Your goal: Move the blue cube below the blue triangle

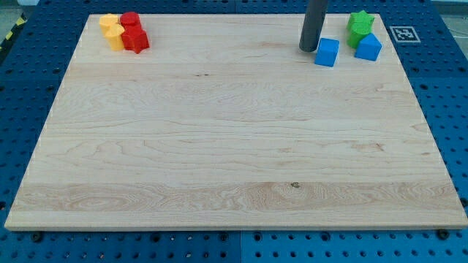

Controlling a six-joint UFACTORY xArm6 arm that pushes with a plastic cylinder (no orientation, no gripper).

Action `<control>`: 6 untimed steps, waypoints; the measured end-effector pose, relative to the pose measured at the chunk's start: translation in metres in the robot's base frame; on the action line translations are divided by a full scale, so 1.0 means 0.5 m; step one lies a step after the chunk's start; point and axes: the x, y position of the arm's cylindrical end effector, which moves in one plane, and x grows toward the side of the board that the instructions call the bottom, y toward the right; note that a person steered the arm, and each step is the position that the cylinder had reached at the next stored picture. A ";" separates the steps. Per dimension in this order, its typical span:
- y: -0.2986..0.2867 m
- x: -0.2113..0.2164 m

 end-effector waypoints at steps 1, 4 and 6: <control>0.006 -0.019; 0.034 0.064; 0.114 0.079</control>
